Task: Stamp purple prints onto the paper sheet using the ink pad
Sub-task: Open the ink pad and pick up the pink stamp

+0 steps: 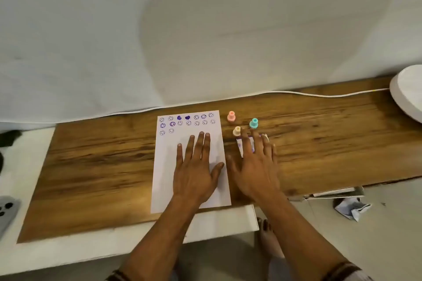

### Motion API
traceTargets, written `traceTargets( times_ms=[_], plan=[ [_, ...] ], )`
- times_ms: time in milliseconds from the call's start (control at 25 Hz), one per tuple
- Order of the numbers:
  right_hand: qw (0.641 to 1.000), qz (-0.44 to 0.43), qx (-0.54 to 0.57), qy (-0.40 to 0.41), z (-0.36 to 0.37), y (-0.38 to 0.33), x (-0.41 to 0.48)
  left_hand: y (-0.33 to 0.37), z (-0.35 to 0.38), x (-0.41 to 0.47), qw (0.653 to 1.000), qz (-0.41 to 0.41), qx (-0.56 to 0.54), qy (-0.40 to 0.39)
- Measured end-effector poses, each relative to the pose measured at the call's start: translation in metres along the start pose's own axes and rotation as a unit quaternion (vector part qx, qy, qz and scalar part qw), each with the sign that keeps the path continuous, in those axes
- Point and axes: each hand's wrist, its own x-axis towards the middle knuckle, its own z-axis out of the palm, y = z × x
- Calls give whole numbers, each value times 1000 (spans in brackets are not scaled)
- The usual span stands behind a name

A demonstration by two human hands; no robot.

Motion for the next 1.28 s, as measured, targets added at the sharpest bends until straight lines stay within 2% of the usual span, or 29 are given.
traceTargets(
  times_ms=[120, 320, 520, 800, 1280],
  plan=[
    [997, 56, 25, 52, 10, 11, 15, 14, 21, 9, 1000, 14, 1, -1],
    [993, 102, 51, 16, 16, 29, 27, 21, 28, 26, 999, 22, -18, 15],
    [992, 106, 55, 28, 18, 30, 30, 23, 33, 26, 999, 17, -28, -18],
    [993, 103, 25, 44, 20, 19, 26, 33, 29, 28, 990, 28, -136, -38],
    [982, 105, 148, 42, 9, 18, 29, 31, 35, 43, 976, 7, -216, 22]
  ],
)
